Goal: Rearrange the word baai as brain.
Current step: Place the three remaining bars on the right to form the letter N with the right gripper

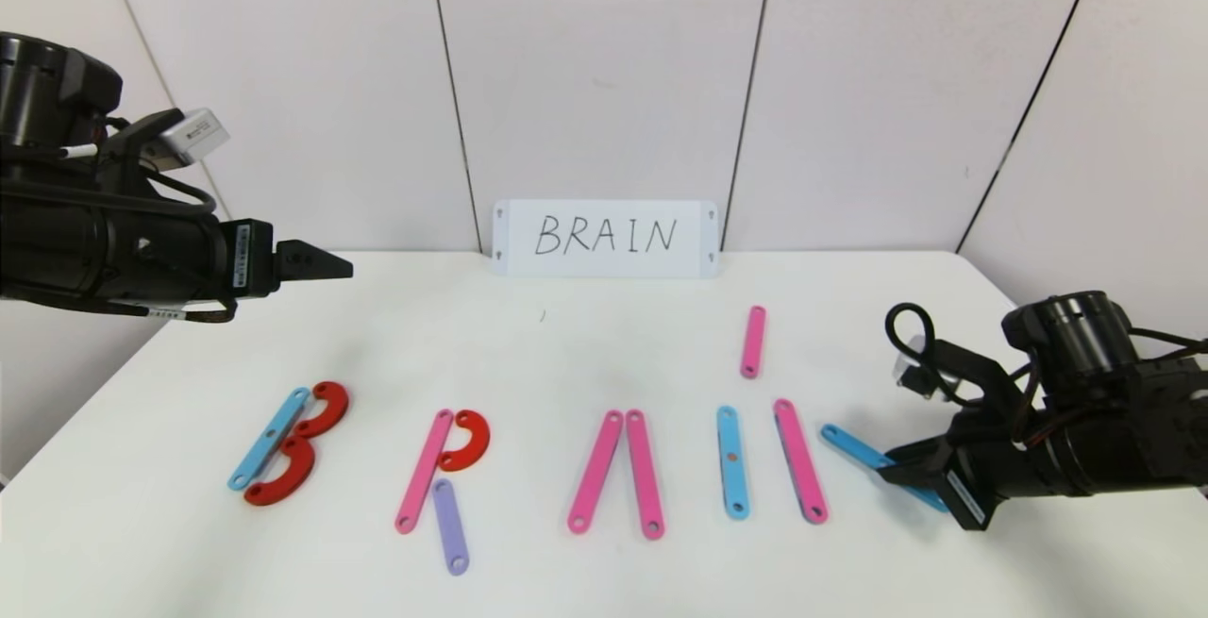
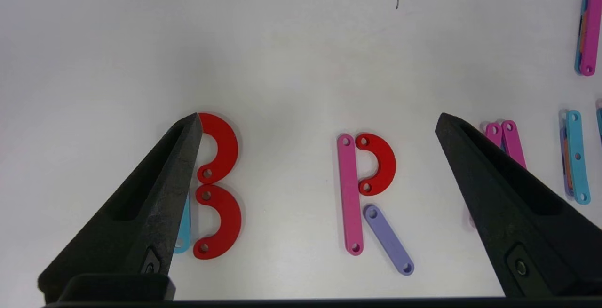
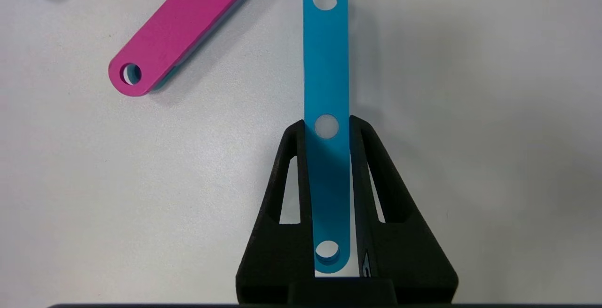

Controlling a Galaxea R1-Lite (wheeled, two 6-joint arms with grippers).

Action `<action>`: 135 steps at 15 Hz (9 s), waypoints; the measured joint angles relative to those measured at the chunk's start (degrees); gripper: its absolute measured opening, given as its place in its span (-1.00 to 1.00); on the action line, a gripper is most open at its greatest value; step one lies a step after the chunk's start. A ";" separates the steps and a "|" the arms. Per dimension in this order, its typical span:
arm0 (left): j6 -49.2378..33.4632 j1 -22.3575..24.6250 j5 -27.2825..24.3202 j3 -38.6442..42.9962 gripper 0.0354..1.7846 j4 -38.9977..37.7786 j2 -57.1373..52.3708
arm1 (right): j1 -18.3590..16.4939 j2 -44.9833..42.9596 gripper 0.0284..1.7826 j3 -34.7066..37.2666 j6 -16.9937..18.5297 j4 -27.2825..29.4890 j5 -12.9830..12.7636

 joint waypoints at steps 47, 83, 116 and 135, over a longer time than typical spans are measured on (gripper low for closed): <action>0.26 0.00 0.02 0.06 0.94 0.01 0.05 | 4.27 3.23 0.85 -5.29 9.48 -2.67 -8.80; 0.26 0.18 -0.02 0.04 0.94 -0.16 -0.34 | 20.65 29.75 0.94 -43.51 59.39 2.54 -42.85; 0.26 0.18 -0.06 0.09 0.94 -0.05 -0.13 | 3.04 -1.93 -0.70 -0.20 30.81 -12.86 -17.57; 0.28 0.09 -0.06 0.11 0.94 -0.07 -0.11 | 4.44 5.92 -0.70 6.94 32.38 -25.54 -21.05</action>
